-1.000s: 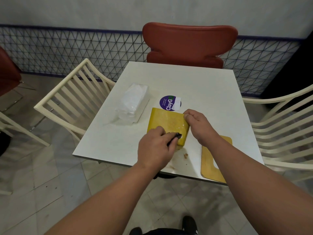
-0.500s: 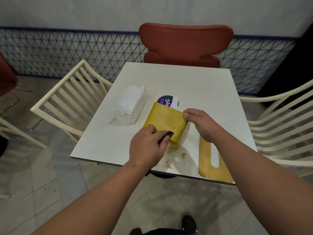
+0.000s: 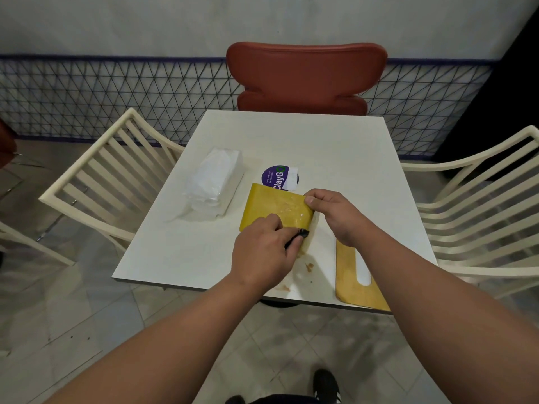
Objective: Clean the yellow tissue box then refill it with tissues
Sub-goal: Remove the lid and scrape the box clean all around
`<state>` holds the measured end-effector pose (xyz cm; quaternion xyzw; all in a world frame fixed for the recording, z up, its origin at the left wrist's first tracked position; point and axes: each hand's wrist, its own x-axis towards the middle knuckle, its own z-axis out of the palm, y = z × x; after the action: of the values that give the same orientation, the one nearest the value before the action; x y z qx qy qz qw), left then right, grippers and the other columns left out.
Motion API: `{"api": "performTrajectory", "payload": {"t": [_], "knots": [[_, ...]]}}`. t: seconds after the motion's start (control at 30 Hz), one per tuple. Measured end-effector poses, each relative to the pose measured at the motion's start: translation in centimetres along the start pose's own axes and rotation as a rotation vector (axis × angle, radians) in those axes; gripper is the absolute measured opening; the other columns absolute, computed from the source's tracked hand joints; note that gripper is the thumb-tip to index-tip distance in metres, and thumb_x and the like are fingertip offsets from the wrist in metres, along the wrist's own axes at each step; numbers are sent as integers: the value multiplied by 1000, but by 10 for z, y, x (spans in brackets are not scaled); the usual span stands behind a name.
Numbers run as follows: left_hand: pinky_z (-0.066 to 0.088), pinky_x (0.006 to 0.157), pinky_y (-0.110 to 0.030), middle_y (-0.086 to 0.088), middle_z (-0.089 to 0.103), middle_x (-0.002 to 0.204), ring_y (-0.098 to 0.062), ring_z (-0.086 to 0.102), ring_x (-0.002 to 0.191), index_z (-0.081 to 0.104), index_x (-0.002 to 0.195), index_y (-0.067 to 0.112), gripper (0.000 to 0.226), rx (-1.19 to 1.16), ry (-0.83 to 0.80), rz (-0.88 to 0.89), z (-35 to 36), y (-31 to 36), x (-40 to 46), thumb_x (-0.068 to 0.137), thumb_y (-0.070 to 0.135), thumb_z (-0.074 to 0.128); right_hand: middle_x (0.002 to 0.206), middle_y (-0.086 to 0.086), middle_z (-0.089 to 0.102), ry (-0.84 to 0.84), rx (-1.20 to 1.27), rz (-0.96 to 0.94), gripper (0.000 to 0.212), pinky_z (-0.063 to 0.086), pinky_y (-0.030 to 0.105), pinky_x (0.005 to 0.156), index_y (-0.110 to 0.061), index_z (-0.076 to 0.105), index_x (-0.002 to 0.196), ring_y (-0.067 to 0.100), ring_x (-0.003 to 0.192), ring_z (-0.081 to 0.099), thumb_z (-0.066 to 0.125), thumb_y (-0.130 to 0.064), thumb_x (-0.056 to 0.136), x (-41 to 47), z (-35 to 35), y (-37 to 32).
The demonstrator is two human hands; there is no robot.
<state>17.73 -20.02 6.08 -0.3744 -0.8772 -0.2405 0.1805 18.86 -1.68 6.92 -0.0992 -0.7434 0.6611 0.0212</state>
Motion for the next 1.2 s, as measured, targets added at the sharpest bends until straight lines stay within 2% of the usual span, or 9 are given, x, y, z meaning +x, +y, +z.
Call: {"api": "performTrajectory", "payload": {"t": [0.17,0.37,0.5,0.73,0.93,1.07,1.2], "knots": [[26,45,-23,3,49,66,-19,51,58,75,84,30,20,16,63,-99,2,9,25,85,39,58,77,5,52,-4,-11,-9,22,31,35,78,-9,58,78,19,79,41,50,-23,93,-1,0,2],[34,42,-25,3,50,68,-18,50,59,76,86,29,29,8,6,-40,0,4,2,88,44,51,78,5,52,21,12,8,24,35,34,77,-13,58,77,19,80,44,47,-15,98,1,1,2],[26,46,-23,3,50,68,-19,51,60,76,84,29,23,17,50,-98,1,3,25,86,41,56,75,4,48,27,10,29,25,31,33,68,-14,55,74,20,76,39,47,-16,98,0,1,0],[38,41,-26,3,51,68,-18,51,60,76,86,28,29,-9,-2,3,1,4,-2,87,44,52,73,-1,50,33,31,37,24,34,31,73,-13,55,77,16,75,43,45,-15,99,1,1,-1],[32,44,-23,4,51,68,-19,51,59,76,86,30,22,-14,66,-141,-1,-9,10,86,41,57,78,6,50,67,-8,63,22,32,32,70,-11,56,82,19,77,41,45,-19,99,1,3,0],[39,41,-27,4,51,68,-18,51,59,76,88,29,27,-40,34,-64,4,4,-2,87,43,53,70,-2,45,100,4,27,29,33,28,66,-15,51,72,14,69,39,42,-15,100,0,8,-1],[41,42,-26,5,51,68,-18,53,59,75,88,30,26,-7,86,-179,-4,-22,-2,86,44,53,69,-4,46,112,-12,30,29,33,24,63,-16,51,73,12,67,39,42,-17,101,-1,7,-1]]}}
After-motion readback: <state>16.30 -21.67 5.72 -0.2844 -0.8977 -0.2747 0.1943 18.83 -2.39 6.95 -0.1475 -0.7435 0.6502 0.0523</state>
